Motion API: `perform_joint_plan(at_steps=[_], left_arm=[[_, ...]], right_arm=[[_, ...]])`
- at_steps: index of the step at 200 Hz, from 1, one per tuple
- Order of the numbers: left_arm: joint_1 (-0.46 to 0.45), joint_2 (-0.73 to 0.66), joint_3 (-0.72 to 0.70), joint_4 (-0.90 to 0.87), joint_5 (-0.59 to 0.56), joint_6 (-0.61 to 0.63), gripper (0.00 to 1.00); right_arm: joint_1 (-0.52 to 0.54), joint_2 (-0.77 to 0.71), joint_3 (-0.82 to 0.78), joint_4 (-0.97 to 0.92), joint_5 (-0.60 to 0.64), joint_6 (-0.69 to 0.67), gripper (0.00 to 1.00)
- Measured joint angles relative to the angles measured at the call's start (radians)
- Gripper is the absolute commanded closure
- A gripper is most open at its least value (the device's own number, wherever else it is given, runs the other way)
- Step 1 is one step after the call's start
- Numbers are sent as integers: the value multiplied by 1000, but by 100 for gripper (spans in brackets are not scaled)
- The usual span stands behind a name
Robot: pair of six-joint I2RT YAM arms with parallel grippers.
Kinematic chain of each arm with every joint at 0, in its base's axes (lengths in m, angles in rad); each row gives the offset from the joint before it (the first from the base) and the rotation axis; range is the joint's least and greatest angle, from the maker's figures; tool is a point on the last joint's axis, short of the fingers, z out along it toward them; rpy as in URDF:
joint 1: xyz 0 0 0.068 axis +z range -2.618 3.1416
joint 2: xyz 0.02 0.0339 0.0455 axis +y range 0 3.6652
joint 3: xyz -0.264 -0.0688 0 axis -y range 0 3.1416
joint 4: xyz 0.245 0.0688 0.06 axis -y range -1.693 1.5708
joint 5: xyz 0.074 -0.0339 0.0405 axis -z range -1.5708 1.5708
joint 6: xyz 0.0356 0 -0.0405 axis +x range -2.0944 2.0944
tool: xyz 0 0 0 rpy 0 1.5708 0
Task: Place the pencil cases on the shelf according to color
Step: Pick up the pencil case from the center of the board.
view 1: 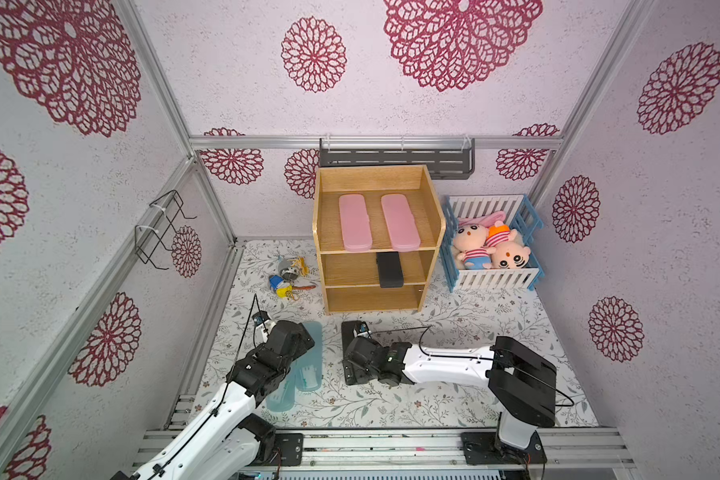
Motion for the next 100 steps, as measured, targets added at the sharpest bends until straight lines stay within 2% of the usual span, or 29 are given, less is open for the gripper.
perform_joint_plan(at_steps=[45, 73, 100], left_arm=[[0, 0, 0, 2, 32, -2, 3], [0, 0, 0, 2, 36, -3, 3], [0, 1, 0, 5, 37, -8, 3]], right_arm=[[0, -52, -51, -43, 51, -10, 1], [-1, -105, -73, -29, 22, -27, 1], [10, -86, -41, 12, -19, -25, 1]])
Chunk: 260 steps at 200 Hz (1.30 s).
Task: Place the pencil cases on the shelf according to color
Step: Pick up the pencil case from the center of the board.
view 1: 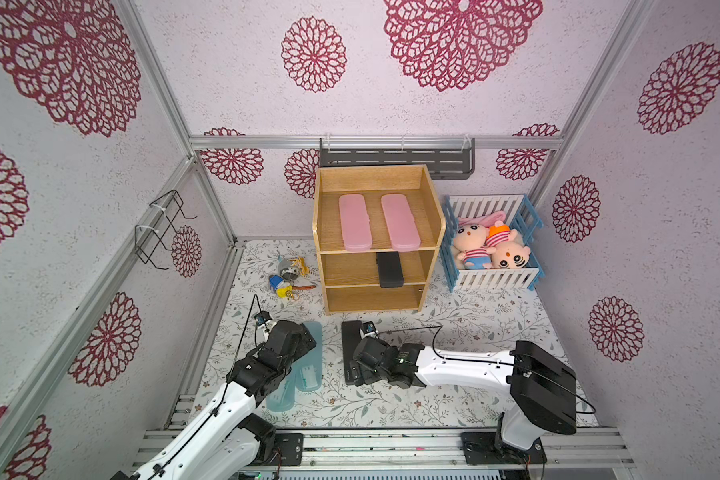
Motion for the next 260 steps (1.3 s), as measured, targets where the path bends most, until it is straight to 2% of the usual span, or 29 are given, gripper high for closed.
perform_joint_plan(at_steps=[36, 67, 110, 153, 209, 232, 260], left_arm=[[0, 2, 0, 2, 3, -4, 3], [0, 5, 0, 2, 5, -3, 3], [0, 8, 0, 3, 9, -3, 3], [0, 34, 0, 10, 22, -3, 3], [0, 43, 0, 12, 25, -2, 3], [0, 42, 0, 10, 24, -2, 3], [0, 36, 0, 10, 24, 0, 3]], right_arm=[[35, 125, 98, 17, -12, 8, 1], [47, 176, 117, -19, -2, 11, 1], [32, 126, 43, -64, 43, 28, 1], [17, 8, -82, 6, 4, 1, 1], [18, 71, -78, 101, -11, -35, 1], [20, 72, -83, 120, -3, -34, 4], [24, 71, -105, 145, 38, -26, 16]])
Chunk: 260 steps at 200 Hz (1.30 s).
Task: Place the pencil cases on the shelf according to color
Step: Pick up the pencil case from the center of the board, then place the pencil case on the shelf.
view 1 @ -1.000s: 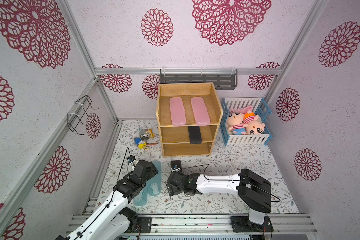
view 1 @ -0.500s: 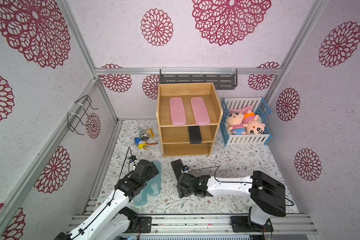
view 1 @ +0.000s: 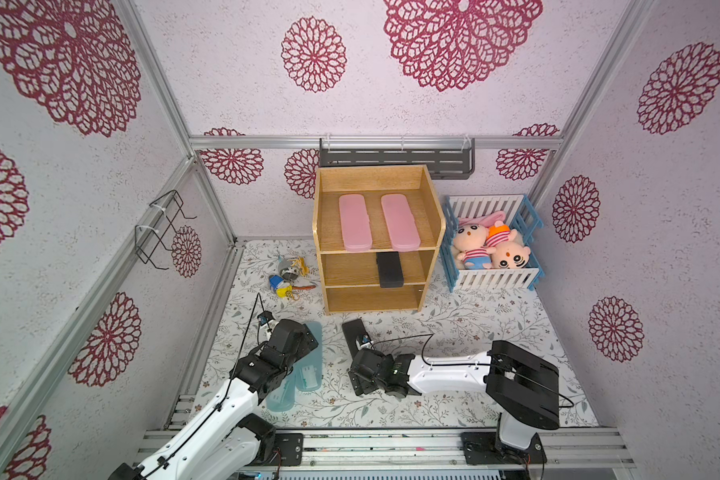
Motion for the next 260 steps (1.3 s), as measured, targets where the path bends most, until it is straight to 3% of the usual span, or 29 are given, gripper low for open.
perform_joint_plan(at_steps=[37, 112, 140, 176, 227, 242, 260], left_arm=[[0, 3, 11, -8, 0, 11, 3], [0, -48, 15, -9, -8, 3, 3], [0, -66, 15, -9, -18, 3, 3], [0, -58, 15, -8, -26, 4, 3], [0, -31, 15, -8, -26, 15, 3], [1, -30, 15, -9, -26, 16, 3], [1, -30, 16, -9, -26, 20, 3]], right_arm=[[10, -23, -26, -1, 38, 23, 37], [67, -386, -91, -29, 142, 26, 40], [66, -445, -73, -23, 185, 25, 38], [21, -342, 78, -64, 183, 5, 38], [-128, -92, 390, -99, 134, -59, 37], [-167, -18, 486, -123, 127, -71, 31], [-197, 42, 564, -151, 121, -80, 16]])
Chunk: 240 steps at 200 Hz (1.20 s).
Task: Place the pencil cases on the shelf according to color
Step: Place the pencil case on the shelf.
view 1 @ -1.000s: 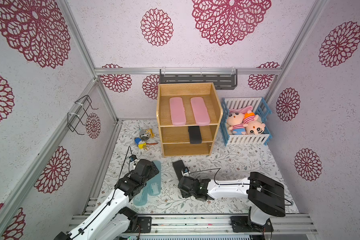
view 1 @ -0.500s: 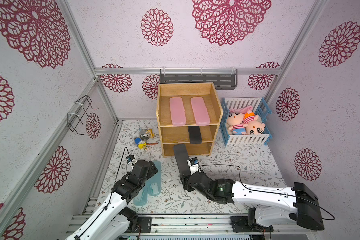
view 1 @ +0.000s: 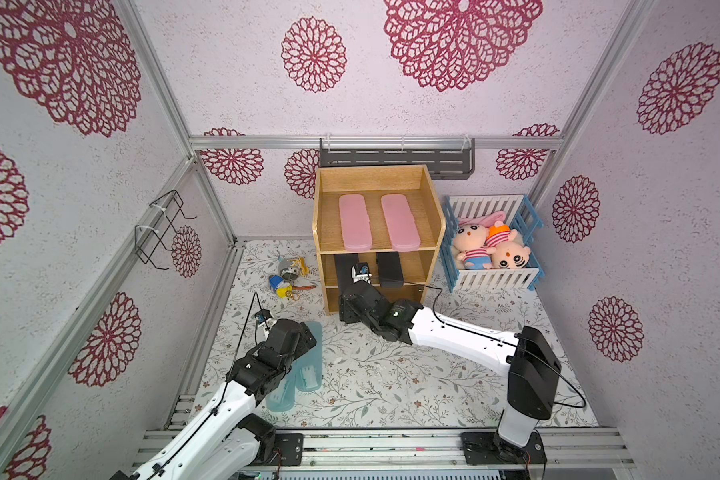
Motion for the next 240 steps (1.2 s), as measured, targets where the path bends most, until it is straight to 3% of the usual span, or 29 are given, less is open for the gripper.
perform_joint_plan(at_steps=[17, 34, 74, 120, 138, 178, 193, 205, 240], left_arm=[[0, 0, 0, 0, 0, 3, 3], [0, 0, 1, -1, 0, 7, 3], [0, 6, 24, -8, 2, 22, 3], [0, 7, 29, -8, 1, 23, 3], [0, 13, 29, -7, 2, 22, 3], [0, 34, 29, -6, 0, 22, 3], [0, 51, 29, -5, 0, 22, 3], [0, 67, 29, -3, 0, 22, 3], [0, 111, 29, 5, 5, 21, 3]], right_arm=[[-10, 19, 28, -14, -10, -3, 6], [-8, 19, 37, -26, -20, -13, 2], [-2, -18, 4, -31, -40, -18, 1], [3, -181, -95, -36, -64, -27, 2], [8, -230, -130, -37, -70, -27, 9], [26, -262, -224, -21, -106, -24, 48], [29, -248, -241, -14, -126, -23, 57], [28, -222, -233, -6, -134, -39, 61], [9, -100, -145, 6, -143, -63, 63]])
